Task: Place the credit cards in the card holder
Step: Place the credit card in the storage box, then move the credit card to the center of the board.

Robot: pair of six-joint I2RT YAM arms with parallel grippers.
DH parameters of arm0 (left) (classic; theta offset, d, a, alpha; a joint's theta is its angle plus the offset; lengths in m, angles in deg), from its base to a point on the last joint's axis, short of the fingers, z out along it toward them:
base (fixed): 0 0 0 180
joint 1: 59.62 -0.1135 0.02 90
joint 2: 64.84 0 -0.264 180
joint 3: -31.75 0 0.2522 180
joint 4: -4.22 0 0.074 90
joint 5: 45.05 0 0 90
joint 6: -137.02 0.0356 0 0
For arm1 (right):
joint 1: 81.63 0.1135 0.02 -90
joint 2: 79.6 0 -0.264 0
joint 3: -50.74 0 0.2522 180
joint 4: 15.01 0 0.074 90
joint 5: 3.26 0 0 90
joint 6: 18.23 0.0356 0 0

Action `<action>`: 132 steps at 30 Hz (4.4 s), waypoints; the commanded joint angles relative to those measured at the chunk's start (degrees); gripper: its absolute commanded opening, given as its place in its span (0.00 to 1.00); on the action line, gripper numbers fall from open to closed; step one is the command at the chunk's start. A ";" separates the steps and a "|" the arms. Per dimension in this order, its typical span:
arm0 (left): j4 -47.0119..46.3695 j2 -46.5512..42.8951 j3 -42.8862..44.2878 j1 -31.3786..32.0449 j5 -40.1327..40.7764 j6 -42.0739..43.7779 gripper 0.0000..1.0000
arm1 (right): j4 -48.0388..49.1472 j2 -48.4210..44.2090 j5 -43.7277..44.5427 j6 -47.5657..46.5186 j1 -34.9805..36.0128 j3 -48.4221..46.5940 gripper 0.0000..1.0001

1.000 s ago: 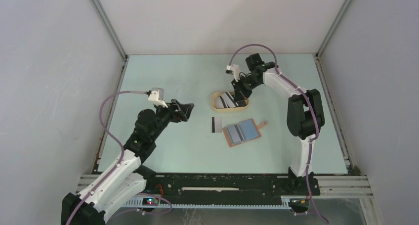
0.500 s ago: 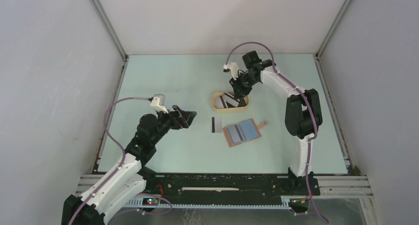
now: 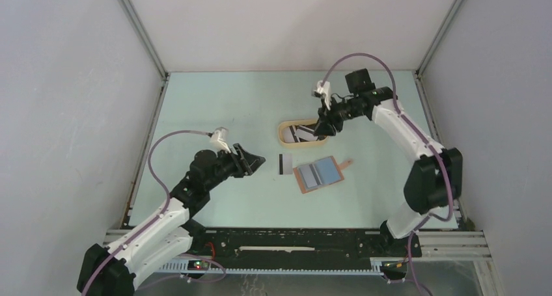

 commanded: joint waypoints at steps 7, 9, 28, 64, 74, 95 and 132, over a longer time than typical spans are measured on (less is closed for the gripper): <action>15.01 3.08 4.02 12.80 16.74 -5.05 0.54 | -3.38 1.06 -7.24 -37.32 11.04 10.65 0.41; 15.02 2.96 2.98 13.67 17.57 -7.75 0.52 | 1.07 2.69 -1.74 -36.28 13.20 10.67 0.43; 16.16 -4.06 2.14 15.47 20.16 -7.78 0.53 | 1.63 20.48 12.23 -24.11 18.80 -4.63 0.57; 2.99 -14.78 -9.74 15.52 5.92 12.31 0.71 | -6.79 27.53 16.48 -10.07 25.45 -5.86 0.51; -9.31 -18.07 -16.81 17.30 -0.13 13.44 0.70 | -3.55 21.71 18.48 -4.66 29.73 4.49 0.49; -2.76 -13.86 -13.73 44.83 23.98 9.60 0.64 | -1.68 20.10 14.45 1.63 34.36 7.63 0.50; 25.42 -10.94 -10.24 54.65 37.23 -67.17 0.65 | 2.53 21.13 7.62 13.29 35.40 6.36 0.49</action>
